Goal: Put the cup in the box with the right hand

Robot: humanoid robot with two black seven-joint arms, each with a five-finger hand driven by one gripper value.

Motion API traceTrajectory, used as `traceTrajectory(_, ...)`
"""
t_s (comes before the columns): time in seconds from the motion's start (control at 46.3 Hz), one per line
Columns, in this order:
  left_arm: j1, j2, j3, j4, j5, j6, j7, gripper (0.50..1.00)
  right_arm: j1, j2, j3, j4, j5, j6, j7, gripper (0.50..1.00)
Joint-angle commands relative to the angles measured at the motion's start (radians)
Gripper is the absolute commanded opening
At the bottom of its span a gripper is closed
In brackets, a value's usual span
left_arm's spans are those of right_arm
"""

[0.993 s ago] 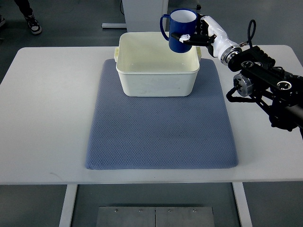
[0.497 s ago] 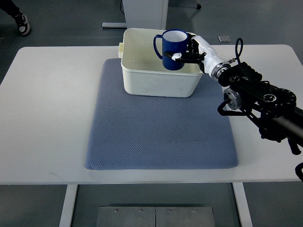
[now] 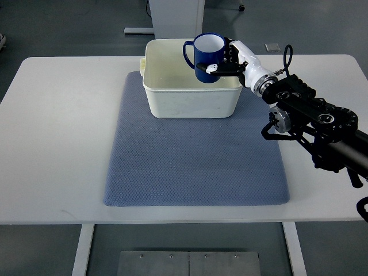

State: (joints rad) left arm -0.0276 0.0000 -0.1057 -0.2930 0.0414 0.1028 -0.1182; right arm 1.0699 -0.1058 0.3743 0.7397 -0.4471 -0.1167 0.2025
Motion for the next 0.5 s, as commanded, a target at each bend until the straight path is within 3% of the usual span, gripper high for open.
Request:
traceTrajectory(0.0,0.000,0.000,0.000,0.000,0.000,0.000,0.000,1.000,0.004,0.006,0.000,0.004,0.001,0.000,0.000,0.975)
traceTrajectory(0.475,0.000,0.000,0.001,0.000,0.000,0.000,0.000,1.000,0.013,-0.018,0.002,0.053,0.001,0.000,-0.005,0.985)
